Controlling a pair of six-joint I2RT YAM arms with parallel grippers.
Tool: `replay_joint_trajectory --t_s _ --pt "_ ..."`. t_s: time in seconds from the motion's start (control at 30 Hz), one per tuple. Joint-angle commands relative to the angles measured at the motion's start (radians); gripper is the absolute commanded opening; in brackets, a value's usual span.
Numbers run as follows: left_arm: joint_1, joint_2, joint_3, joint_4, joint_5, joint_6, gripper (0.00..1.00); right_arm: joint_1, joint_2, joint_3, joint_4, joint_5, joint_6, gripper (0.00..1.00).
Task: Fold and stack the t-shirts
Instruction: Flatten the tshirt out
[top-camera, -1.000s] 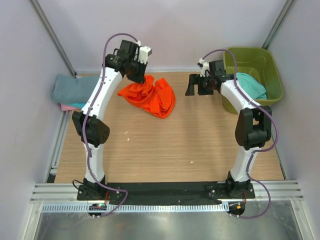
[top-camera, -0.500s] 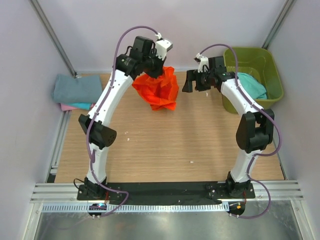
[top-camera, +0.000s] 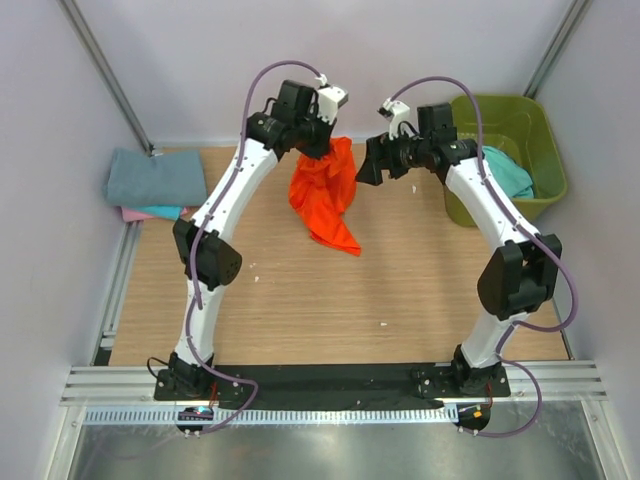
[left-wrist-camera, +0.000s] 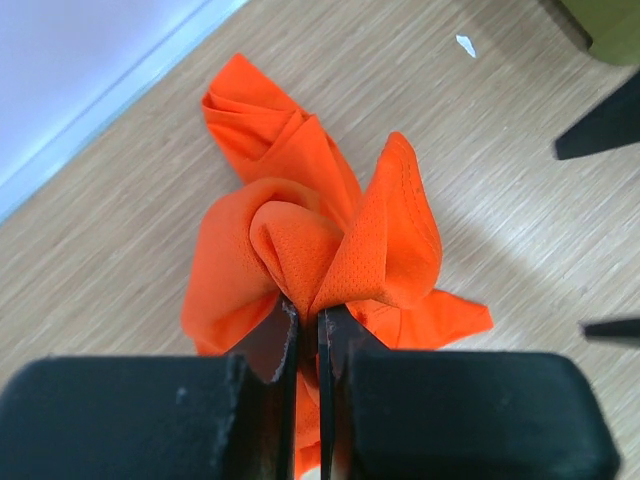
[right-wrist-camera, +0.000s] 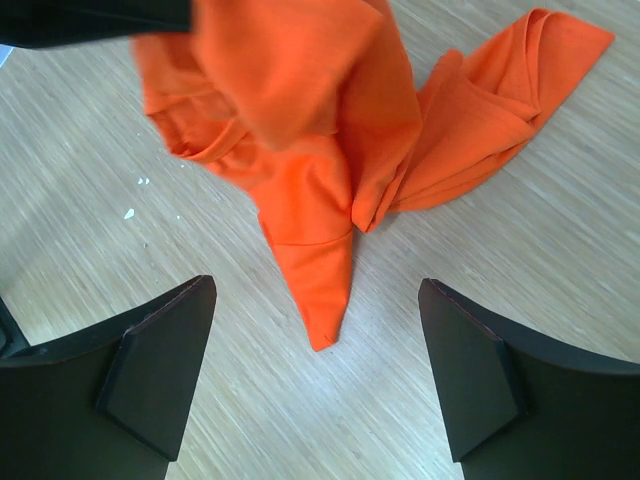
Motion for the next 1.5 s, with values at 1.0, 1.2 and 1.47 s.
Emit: replay_joint_trajectory --t_s 1.0,1.2,1.47 --pt "0.42 -0.484 -0.664 0.071 -0.011 -0.3 0.83 0.334 0.325 0.081 0.181 0.267 -0.809 0.82" --pt "0.424 -0.515 -0.708 0.074 0.0 -0.301 0.83 0.34 0.406 0.093 0.293 0.344 -0.787 0.79" --pt "0.422 -0.538 -0.746 0.088 0.003 -0.314 0.83 0.342 0.478 0.147 0.32 0.426 -0.766 0.58"
